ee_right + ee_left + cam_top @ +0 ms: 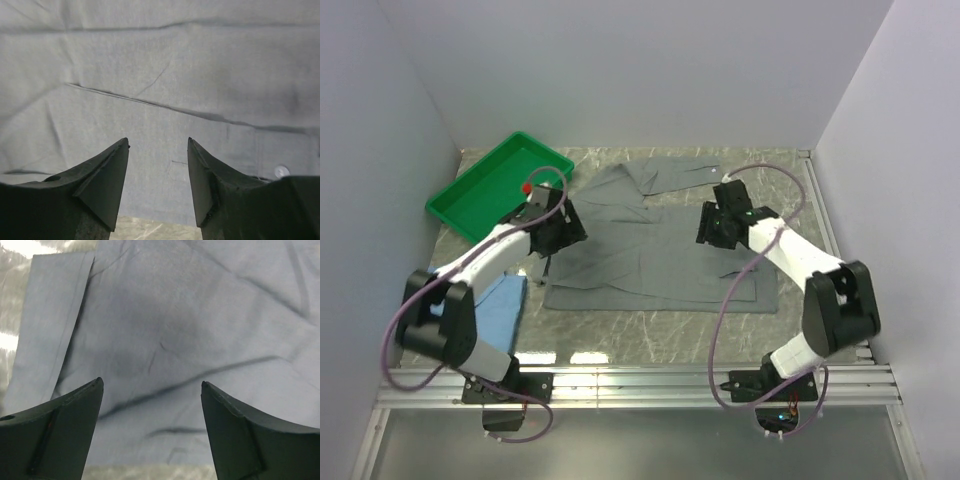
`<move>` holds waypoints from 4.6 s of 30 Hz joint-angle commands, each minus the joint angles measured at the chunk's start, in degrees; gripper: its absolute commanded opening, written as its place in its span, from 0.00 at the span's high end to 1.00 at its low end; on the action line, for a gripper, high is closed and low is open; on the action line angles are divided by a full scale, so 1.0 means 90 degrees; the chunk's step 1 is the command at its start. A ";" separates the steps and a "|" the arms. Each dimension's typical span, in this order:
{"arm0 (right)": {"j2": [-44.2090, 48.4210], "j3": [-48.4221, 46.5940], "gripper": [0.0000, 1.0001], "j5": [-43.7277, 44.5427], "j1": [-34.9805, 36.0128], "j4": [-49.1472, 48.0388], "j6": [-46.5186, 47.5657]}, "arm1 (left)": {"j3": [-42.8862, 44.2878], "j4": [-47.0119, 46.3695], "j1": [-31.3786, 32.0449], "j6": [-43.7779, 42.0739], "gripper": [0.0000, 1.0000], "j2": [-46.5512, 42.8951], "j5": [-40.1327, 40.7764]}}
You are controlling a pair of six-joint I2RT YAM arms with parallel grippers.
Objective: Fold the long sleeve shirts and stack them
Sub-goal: Fold the shirt
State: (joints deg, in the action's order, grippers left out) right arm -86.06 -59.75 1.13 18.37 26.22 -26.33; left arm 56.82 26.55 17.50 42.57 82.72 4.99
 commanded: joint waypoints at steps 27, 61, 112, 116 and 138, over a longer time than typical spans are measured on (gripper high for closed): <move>-0.0175 0.1278 0.49 -0.0750 0.0595 0.1589 -0.0083 | -0.1441 0.0976 0.0585 0.0242 0.15 -0.0459 -0.0428; 0.0510 -0.0959 0.24 -0.0252 -0.1758 0.1667 -0.0268 | 0.3580 0.0479 -0.0294 -0.1985 0.30 0.3983 -0.0038; -0.0213 -0.1360 0.28 0.0031 -0.1758 0.1453 -0.0317 | 0.3716 0.0820 -0.0040 -0.1849 0.46 0.4578 0.0920; -0.0330 -0.1311 0.29 -0.0018 -0.1758 0.1306 -0.0473 | 0.3726 0.0791 -0.0020 -0.1897 0.60 0.4666 0.0890; -0.2439 -0.2746 0.37 0.1379 -0.1787 0.1149 0.0385 | 0.3794 0.0830 0.0224 -0.2015 0.92 0.4676 0.0968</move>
State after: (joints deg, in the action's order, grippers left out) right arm -106.06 -81.10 11.09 2.72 37.26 -26.37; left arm 90.70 31.07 18.96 24.69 122.15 14.85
